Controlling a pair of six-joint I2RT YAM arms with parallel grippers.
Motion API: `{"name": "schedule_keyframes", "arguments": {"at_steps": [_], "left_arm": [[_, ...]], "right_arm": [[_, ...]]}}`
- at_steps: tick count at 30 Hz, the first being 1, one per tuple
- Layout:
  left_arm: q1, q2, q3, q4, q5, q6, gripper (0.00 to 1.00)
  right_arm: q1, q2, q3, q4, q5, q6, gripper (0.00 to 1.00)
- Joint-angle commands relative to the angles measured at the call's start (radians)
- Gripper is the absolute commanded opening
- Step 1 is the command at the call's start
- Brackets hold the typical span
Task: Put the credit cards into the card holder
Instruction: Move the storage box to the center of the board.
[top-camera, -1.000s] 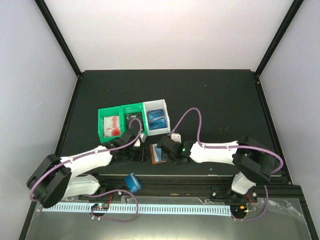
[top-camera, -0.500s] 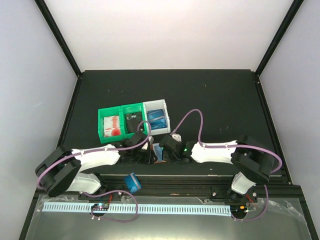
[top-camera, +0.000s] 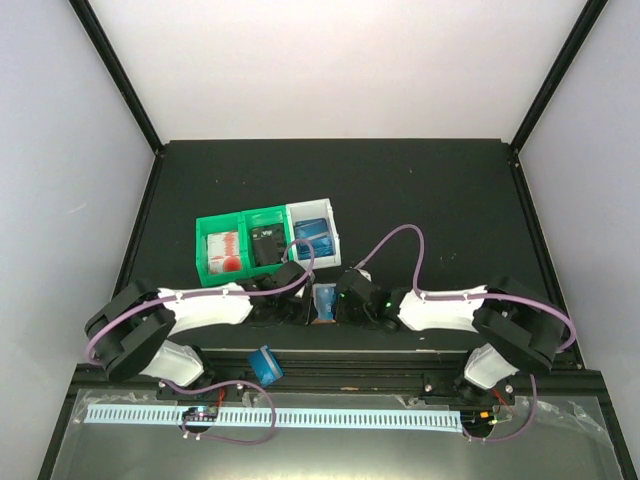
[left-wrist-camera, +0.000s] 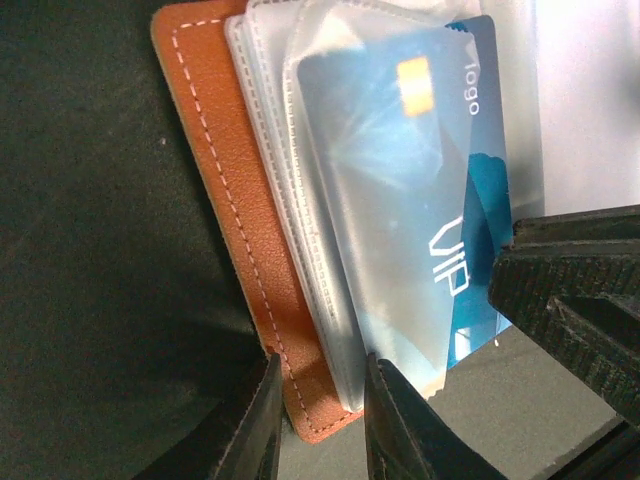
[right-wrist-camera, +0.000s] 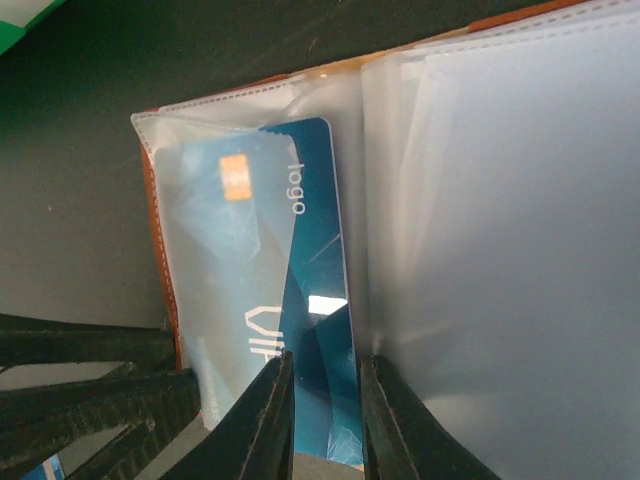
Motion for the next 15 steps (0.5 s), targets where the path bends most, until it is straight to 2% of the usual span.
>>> {"name": "schedule_keyframes", "arguments": {"at_steps": [1,6,9,15], "left_arm": [[-0.008,0.069,-0.031,-0.114,-0.081,-0.001,0.25],[-0.007,0.096,-0.024,-0.128,-0.099,0.006,0.25],[-0.007,0.112,-0.024,-0.131,-0.105,0.011,0.25],[-0.008,0.118,-0.023,-0.129,-0.105,0.012,0.23]], "right_arm": [[-0.017,-0.039,-0.053,0.122,-0.045,0.002,0.22],[-0.027,-0.037,-0.052,0.042,-0.003,0.009,0.28],[-0.027,-0.023,-0.048,0.039,-0.019,0.008,0.28],[-0.029,-0.052,-0.113,0.198,-0.097,0.022,0.22]]}}
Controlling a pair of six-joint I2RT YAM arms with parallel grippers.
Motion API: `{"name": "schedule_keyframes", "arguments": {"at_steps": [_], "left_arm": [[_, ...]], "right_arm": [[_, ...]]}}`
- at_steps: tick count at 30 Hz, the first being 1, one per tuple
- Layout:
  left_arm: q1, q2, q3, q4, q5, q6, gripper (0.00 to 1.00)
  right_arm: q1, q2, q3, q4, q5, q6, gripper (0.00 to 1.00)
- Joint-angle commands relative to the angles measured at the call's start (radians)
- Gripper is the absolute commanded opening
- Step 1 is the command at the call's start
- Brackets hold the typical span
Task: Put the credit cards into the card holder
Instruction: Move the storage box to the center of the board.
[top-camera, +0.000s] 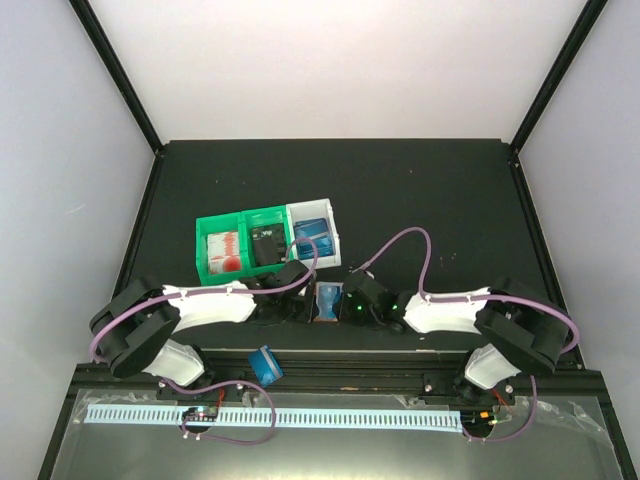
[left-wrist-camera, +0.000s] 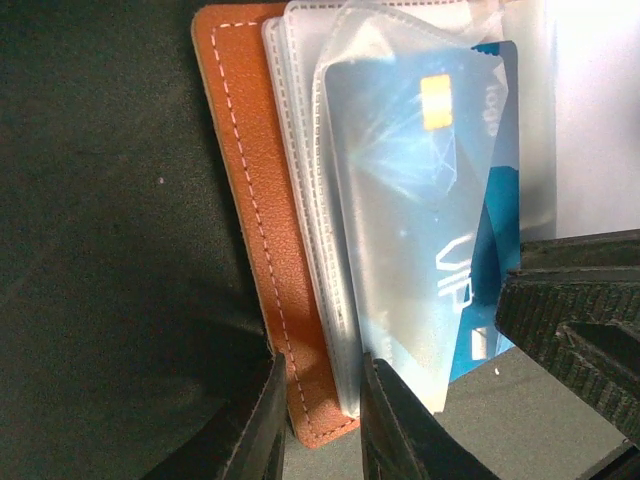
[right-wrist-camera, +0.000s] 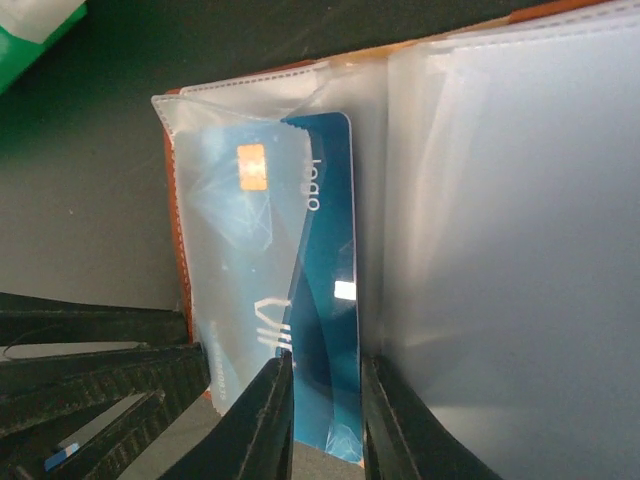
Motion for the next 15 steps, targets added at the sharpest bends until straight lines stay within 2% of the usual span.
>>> {"name": "schedule_keyframes", "arguments": {"at_steps": [1,8,15], "left_arm": [[-0.004,0.074,-0.049,-0.129,-0.068,0.012,0.23],[-0.004,0.074,-0.046,-0.131,-0.069,0.012,0.23],[-0.004,0.069,-0.045,-0.129,-0.064,0.014,0.23]], "right_arm": [[-0.003,-0.038,-0.058,0.123,-0.053,0.019,0.21],[-0.022,-0.103,-0.137,0.26,-0.074,0.041,0.18],[-0.048,-0.073,-0.194,0.423,-0.151,0.082,0.17]]}}
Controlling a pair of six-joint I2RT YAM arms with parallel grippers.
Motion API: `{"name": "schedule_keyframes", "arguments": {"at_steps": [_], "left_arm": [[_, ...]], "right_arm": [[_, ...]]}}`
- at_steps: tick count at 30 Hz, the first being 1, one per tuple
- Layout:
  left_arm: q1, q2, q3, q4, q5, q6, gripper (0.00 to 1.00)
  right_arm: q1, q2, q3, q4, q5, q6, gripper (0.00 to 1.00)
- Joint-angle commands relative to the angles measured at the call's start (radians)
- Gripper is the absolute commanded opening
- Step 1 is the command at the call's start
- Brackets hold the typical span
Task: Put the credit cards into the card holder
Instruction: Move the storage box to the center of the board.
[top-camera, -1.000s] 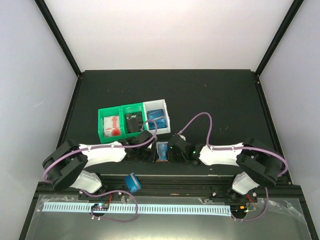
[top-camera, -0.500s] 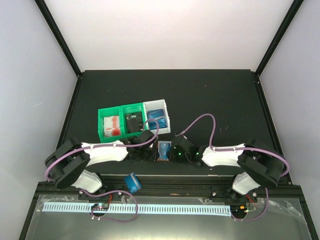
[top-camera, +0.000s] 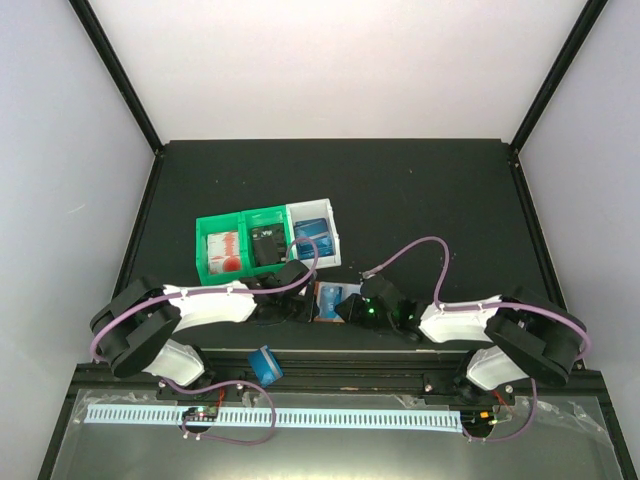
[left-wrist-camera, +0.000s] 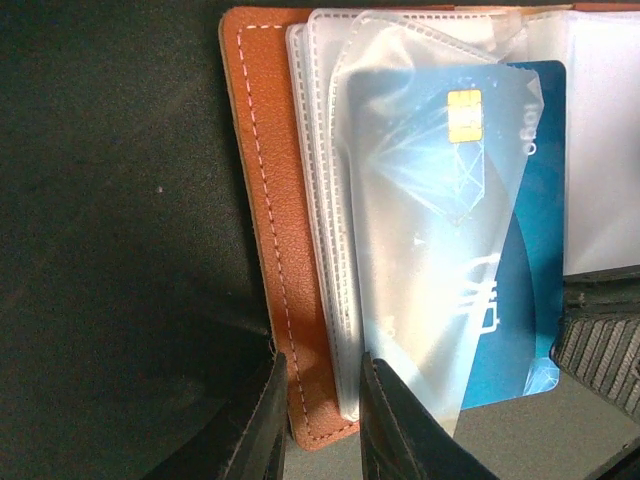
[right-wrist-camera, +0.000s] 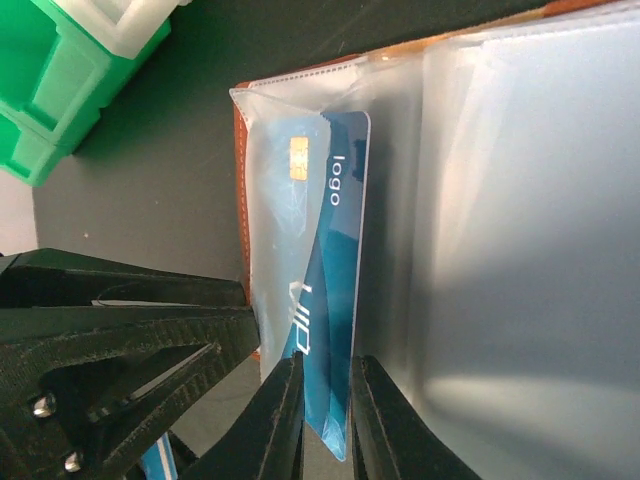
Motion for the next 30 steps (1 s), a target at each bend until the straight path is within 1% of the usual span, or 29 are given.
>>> {"name": "schedule_keyframes", "arguments": {"at_steps": [1,4,7,9,11,15,20,22,26,30], "left_arm": [[-0.004,0.065,-0.046,-0.13,-0.057,0.014,0.23],[-0.004,0.062,-0.046,-0.13,-0.056,0.016,0.23],[-0.004,0.06,-0.046,-0.129,-0.054,0.014,0.23],[-0.004,0.059,-0.046,-0.128,-0.053,0.014,0.23],[-0.004,0.059,-0.045,-0.128,-0.052,0.014,0.23],[-0.004,0.05,-0.047,-0.129,-0.052,0.015,0.23],[-0.004,0.034,-0.048,-0.131,-0.052,0.017,0.23],[-0.002,0.029,-0.047,-0.13,-0.052,0.017,0.23],[-0.002,0.031,-0.044,-0.127,-0.046,0.018,0.23],[-0.003,0.034,-0.044,-0.121,-0.037,0.019,0.23]], "right_arm": [[-0.014,0.024,-0.028,0.189,-0.073,0.044,0.17],[-0.024,0.052,-0.056,0.276,-0.106,0.089,0.17],[-0.032,0.084,-0.062,0.316,-0.143,0.151,0.17],[-0.033,0.105,-0.039,0.267,-0.154,0.178,0.2],[-0.033,0.124,-0.028,0.23,-0.143,0.189,0.21],[-0.033,0.134,-0.038,0.241,-0.114,0.186,0.14],[-0.033,0.109,-0.057,0.23,-0.057,0.157,0.11],[-0.033,0.091,-0.062,0.199,-0.035,0.15,0.12],[-0.033,0.051,-0.064,0.133,0.0,0.143,0.17],[-0.033,0.015,-0.058,0.079,0.027,0.138,0.2]]}}
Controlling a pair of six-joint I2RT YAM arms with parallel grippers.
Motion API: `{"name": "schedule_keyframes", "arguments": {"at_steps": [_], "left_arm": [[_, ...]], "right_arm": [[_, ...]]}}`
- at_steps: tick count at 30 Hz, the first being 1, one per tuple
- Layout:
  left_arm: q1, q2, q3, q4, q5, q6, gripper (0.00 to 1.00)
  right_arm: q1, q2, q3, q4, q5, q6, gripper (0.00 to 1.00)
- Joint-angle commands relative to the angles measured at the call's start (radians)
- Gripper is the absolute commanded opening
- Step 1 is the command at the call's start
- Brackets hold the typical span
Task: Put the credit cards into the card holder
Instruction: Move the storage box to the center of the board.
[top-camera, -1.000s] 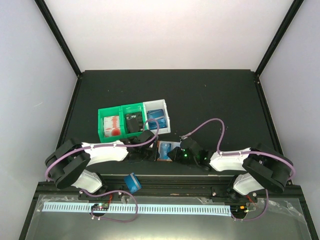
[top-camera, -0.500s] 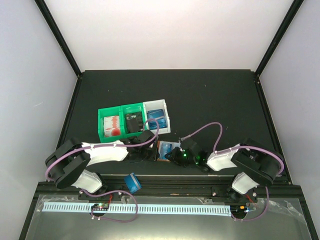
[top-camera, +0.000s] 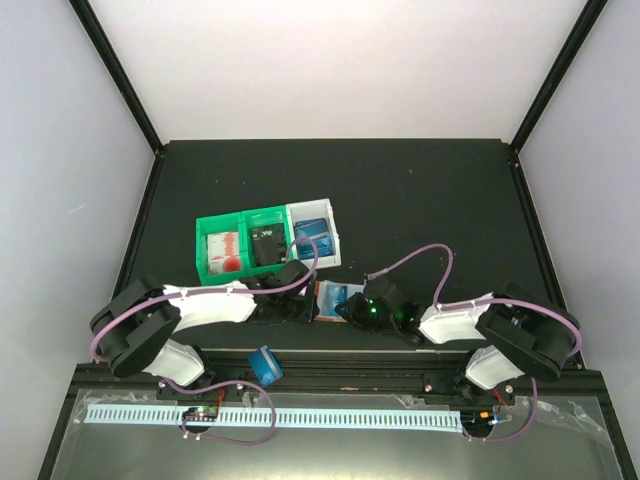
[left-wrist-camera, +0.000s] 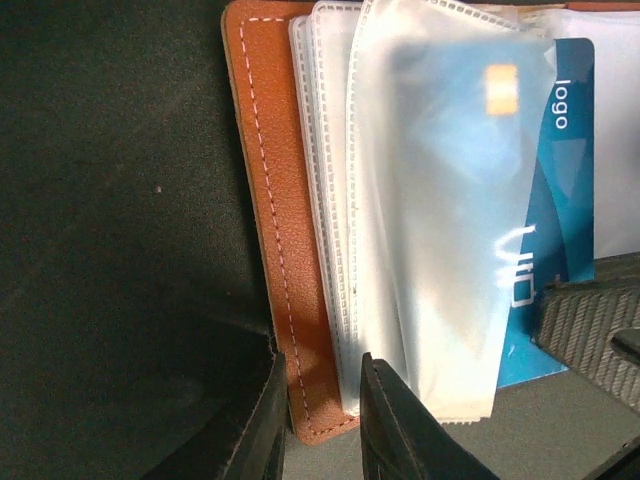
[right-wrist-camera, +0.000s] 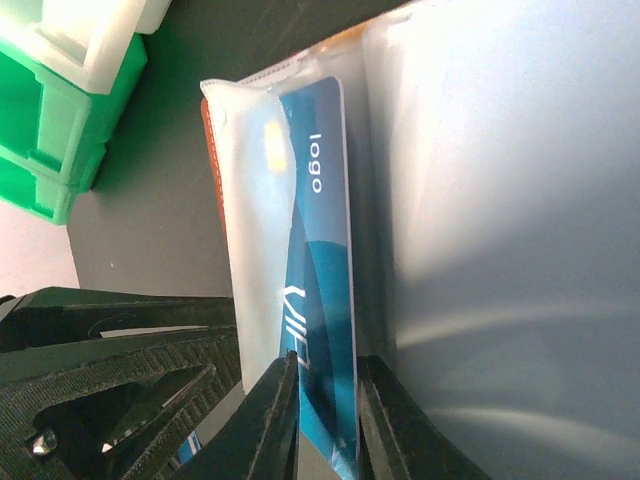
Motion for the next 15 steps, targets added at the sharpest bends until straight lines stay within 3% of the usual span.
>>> {"name": "schedule_keyframes", "arguments": {"at_steps": [1,11,15], "left_arm": [[-0.002,0.044,-0.044,-0.12,-0.037,0.016,0.23],[-0.002,0.021,-0.042,-0.117,-0.022,0.022,0.24],[-0.002,0.018,-0.044,-0.118,-0.02,0.021,0.24]], "right_arm": [[-0.005,-0.048,-0.006,-0.078,0.073,-0.015,0.2],[-0.005,0.005,0.009,-0.005,0.027,-0.028,0.01],[-0.006,0.017,-0.007,0.0,0.039,-0.002,0.01]]}}
